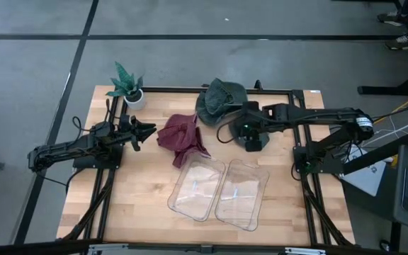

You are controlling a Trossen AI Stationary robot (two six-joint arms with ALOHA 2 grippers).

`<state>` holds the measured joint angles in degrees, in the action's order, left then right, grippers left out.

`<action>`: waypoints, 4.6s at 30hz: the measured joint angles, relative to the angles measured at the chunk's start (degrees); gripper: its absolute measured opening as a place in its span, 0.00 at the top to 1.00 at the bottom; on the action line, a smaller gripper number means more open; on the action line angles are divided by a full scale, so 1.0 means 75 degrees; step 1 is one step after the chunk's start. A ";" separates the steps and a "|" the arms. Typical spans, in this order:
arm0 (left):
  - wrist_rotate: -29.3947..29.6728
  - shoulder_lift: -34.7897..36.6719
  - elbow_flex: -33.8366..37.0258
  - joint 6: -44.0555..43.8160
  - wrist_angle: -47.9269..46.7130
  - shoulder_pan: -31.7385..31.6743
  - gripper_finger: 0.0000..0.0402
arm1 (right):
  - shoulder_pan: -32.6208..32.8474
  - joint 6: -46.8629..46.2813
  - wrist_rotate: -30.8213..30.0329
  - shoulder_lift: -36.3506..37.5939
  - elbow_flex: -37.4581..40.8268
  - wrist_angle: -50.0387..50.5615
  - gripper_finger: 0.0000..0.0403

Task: Pick & Place hat
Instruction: Put the top gray cap into the right transparent bin

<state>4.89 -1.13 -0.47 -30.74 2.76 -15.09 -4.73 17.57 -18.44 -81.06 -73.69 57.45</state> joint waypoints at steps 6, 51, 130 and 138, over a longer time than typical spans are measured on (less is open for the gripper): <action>0.0000 0.0000 0.0003 0.0000 -0.0002 -0.0002 0.66 | -0.0033 0.0222 0.0007 0.0003 0.0555 -0.1050 0.56; -0.0003 0.0000 0.0002 0.0000 -0.0002 -0.0002 0.66 | -0.2679 0.3281 0.0494 -0.2186 0.0491 -0.5165 0.60; -0.0003 0.0002 0.0003 0.0000 -0.0001 -0.0003 0.66 | -0.3423 -0.6729 0.7431 -0.2814 -0.2984 -0.4785 0.98; -0.0001 0.0000 0.0002 0.0000 -0.0001 -0.0003 0.66 | -0.3495 -0.8265 0.8835 -0.2821 -0.1138 -0.7225 0.98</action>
<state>4.88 -1.13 -0.46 -30.74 2.76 -15.11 -30.94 -44.42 47.83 -102.21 -82.23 3.27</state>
